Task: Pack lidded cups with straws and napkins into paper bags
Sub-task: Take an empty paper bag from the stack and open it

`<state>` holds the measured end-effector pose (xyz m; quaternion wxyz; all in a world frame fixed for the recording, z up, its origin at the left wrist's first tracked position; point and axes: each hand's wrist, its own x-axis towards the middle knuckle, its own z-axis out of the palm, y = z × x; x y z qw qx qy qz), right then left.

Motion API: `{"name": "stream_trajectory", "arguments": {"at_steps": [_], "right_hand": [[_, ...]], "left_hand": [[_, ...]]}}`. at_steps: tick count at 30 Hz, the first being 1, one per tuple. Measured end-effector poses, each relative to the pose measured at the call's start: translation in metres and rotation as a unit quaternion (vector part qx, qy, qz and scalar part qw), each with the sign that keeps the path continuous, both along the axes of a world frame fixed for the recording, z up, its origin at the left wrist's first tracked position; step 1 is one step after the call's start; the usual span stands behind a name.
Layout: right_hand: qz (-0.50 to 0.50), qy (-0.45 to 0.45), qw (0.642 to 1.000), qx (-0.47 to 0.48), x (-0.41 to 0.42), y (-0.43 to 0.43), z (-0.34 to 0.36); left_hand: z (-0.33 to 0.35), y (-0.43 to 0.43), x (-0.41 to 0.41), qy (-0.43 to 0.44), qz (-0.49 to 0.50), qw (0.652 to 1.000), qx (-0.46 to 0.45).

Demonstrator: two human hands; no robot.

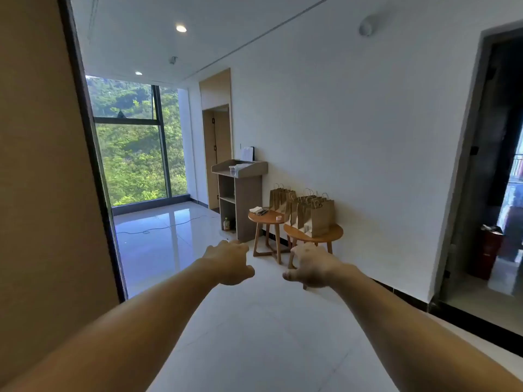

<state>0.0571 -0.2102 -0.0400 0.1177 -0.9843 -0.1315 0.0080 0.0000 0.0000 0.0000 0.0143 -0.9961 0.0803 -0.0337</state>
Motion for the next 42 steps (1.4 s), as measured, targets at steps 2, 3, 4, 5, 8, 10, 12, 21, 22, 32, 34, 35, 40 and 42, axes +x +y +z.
{"name": "stream_trajectory", "arguments": {"at_steps": [2,3,4,5,8,10,12,21,22,32,34,35,40,42], "right_hand": [[-0.004,0.002,1.0,0.004,0.021,-0.002,-0.001],[-0.005,-0.001,1.0,0.001,0.036,-0.005,-0.003],[-0.007,-0.003,1.0,0.001,0.051,-0.007,-0.002],[-0.005,-0.006,1.0,-0.003,0.069,-0.009,-0.003],[0.007,-0.006,1.0,-0.002,0.115,-0.016,-0.001],[0.014,-0.006,1.0,-0.001,0.147,-0.02,0.002],[0.024,-0.008,1.0,-0.007,0.177,-0.025,0.006],[0.052,-0.007,0.999,-0.013,0.297,-0.005,0.003],[0.051,-0.008,0.999,-0.014,0.313,0.002,0.001],[0.019,-0.014,1.0,-0.003,0.463,0.085,0.012],[0.018,-0.018,1.0,0.009,0.49,0.103,0.012],[0.02,-0.013,1.0,0.008,0.504,0.112,0.011],[0.021,0.011,1.0,0.0,0.575,0.14,0.001],[0.02,0.006,1.0,-0.007,0.609,0.15,-0.001]], "left_hand": [[-0.003,-0.003,0.023,0.005,0.004,1.0,-0.003],[-0.005,-0.004,0.038,0.004,0.006,1.0,-0.003],[-0.006,-0.006,0.052,0.003,0.011,1.0,-0.005],[-0.008,-0.01,0.067,0.006,0.014,1.0,-0.007],[-0.006,-0.021,0.108,0.015,0.028,0.999,-0.001],[-0.002,-0.025,0.138,0.014,0.044,0.999,-0.007],[0.003,-0.032,0.166,0.005,0.058,0.998,-0.023],[0.001,-0.025,0.282,0.016,0.073,0.997,-0.012],[-0.001,-0.019,0.298,0.017,0.072,0.997,-0.011],[0.002,0.072,0.458,0.015,0.055,0.998,-0.014],[0.003,0.09,0.488,0.01,0.052,0.999,-0.013],[0.002,0.098,0.502,0.012,0.051,0.999,-0.014],[-0.007,0.123,0.574,0.032,0.045,0.998,-0.004],[-0.01,0.129,0.607,0.032,0.042,0.999,-0.007]]}}
